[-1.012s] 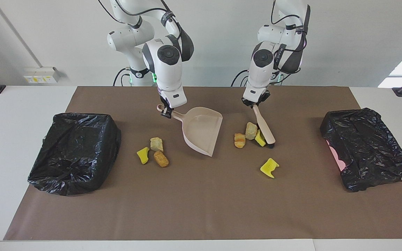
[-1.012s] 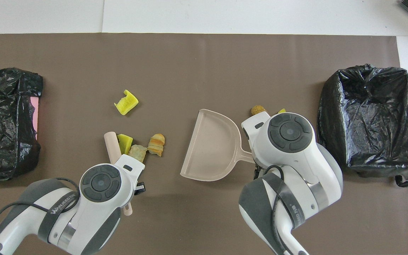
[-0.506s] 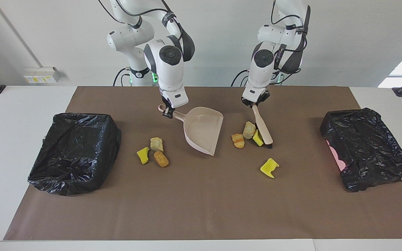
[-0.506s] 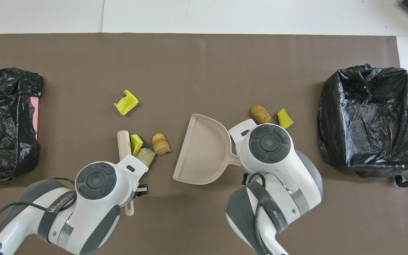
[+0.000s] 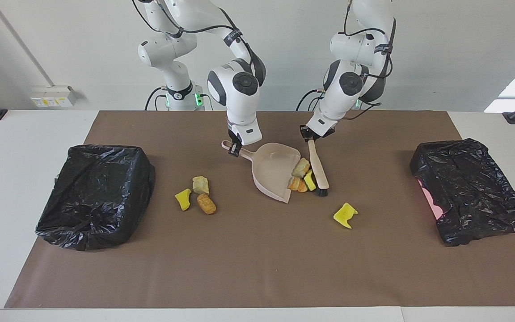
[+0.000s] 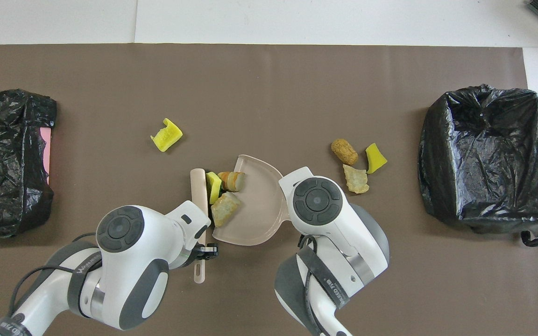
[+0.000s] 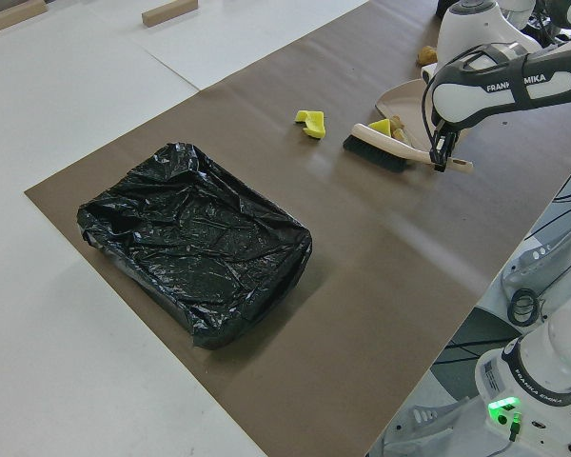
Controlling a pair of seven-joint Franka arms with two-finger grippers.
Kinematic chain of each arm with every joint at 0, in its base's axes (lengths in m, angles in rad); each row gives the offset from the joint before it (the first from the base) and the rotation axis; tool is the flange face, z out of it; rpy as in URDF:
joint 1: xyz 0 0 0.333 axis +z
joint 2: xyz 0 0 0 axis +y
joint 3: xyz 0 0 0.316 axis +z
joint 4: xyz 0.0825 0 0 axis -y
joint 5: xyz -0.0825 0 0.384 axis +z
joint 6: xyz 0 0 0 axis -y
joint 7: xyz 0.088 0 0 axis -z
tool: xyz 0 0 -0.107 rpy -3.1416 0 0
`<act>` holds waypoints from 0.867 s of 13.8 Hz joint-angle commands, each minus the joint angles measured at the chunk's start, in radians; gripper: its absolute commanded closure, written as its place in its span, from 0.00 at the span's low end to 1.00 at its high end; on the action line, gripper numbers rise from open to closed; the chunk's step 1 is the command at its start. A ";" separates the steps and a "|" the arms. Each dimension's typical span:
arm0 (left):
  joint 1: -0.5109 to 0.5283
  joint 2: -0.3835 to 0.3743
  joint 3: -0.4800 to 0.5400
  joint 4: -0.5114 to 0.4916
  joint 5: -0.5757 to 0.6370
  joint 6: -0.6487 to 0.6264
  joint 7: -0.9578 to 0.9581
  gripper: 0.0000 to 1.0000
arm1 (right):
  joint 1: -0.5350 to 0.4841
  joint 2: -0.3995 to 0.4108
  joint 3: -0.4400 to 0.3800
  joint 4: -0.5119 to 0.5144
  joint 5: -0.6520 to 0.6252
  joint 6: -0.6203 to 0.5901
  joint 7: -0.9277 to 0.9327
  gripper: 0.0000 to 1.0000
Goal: Sweep and dump trash in bin
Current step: 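Sweep scraps into the dustpan with the brush held by the left gripper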
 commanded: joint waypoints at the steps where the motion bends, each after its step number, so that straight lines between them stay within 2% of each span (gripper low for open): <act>1: -0.094 0.019 0.003 0.042 -0.022 0.001 0.071 1.00 | -0.001 0.002 0.004 -0.006 -0.015 0.011 0.022 1.00; 4: -0.124 0.045 0.007 0.117 -0.022 -0.050 0.085 1.00 | -0.004 0.002 0.003 -0.006 -0.015 0.003 0.026 1.00; 6: -0.081 0.062 0.012 0.191 -0.010 -0.162 0.162 1.00 | -0.006 0.001 0.003 -0.006 -0.015 -0.007 0.026 1.00; 7: -0.044 0.059 0.013 0.194 -0.002 -0.185 0.169 1.00 | -0.006 0.001 0.004 -0.006 -0.015 -0.012 0.026 1.00; 10: 0.031 0.062 0.013 0.197 0.114 -0.182 0.186 1.00 | -0.006 0.001 0.003 -0.006 -0.015 -0.012 0.026 1.00; 12: 0.103 0.087 0.013 0.252 0.200 -0.197 0.230 1.00 | -0.006 0.001 0.004 -0.006 -0.015 -0.014 0.028 1.00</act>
